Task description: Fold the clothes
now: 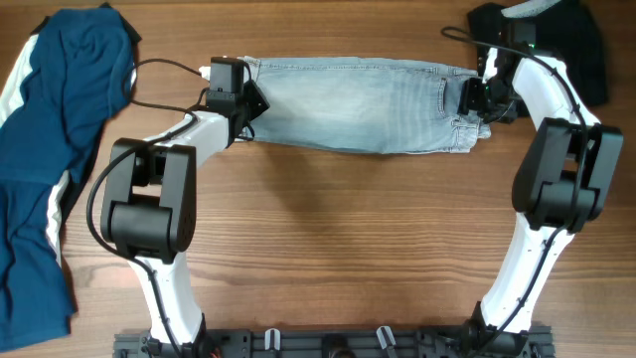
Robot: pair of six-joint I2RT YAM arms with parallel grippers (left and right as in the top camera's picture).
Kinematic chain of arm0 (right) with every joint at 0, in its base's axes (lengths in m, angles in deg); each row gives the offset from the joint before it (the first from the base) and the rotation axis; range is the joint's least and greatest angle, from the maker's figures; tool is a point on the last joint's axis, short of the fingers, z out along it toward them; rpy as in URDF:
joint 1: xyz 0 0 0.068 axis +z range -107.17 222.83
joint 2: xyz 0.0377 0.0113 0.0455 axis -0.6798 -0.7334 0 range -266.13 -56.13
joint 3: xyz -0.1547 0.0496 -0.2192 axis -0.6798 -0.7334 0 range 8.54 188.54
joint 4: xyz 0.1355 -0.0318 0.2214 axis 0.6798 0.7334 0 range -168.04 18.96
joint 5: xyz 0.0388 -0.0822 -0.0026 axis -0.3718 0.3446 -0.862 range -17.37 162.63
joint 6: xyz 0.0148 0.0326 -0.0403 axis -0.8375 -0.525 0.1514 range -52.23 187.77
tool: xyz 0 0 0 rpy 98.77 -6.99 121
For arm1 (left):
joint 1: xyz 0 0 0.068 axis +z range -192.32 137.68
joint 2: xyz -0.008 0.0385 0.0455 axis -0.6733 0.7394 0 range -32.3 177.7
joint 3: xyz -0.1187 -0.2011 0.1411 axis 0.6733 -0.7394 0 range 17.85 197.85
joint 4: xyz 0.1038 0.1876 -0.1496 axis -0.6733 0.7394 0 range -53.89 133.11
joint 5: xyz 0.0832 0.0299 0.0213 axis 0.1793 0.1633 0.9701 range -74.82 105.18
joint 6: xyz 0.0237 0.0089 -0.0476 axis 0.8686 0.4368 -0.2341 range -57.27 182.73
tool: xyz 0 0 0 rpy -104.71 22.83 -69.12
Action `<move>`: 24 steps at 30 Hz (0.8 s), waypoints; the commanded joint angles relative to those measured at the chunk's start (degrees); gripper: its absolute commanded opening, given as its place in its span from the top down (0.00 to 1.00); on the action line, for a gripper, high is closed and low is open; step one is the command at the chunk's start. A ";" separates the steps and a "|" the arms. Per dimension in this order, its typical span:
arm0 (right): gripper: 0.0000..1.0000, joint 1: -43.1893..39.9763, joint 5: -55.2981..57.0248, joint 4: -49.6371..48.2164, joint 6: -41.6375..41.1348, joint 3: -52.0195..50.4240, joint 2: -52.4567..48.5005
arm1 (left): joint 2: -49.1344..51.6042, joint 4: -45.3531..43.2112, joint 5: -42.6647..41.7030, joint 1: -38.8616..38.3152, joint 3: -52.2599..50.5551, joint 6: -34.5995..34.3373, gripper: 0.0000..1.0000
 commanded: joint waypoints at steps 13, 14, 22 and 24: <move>0.65 6.10 -25.99 1.88 1.77 -0.66 -12.48 | 3.34 3.65 -0.87 -1.33 -2.67 -0.35 0.96; 0.71 6.64 -26.56 1.95 1.68 -0.66 -12.48 | 3.34 3.67 -0.61 -1.33 -2.67 -0.33 0.96; 0.95 3.21 -27.26 2.80 1.53 1.01 -11.67 | 3.34 4.11 0.22 -1.33 -2.67 -0.33 0.96; 0.96 0.66 -27.21 4.44 1.77 2.84 -10.32 | 3.34 4.09 0.39 -1.33 -2.67 -0.33 0.96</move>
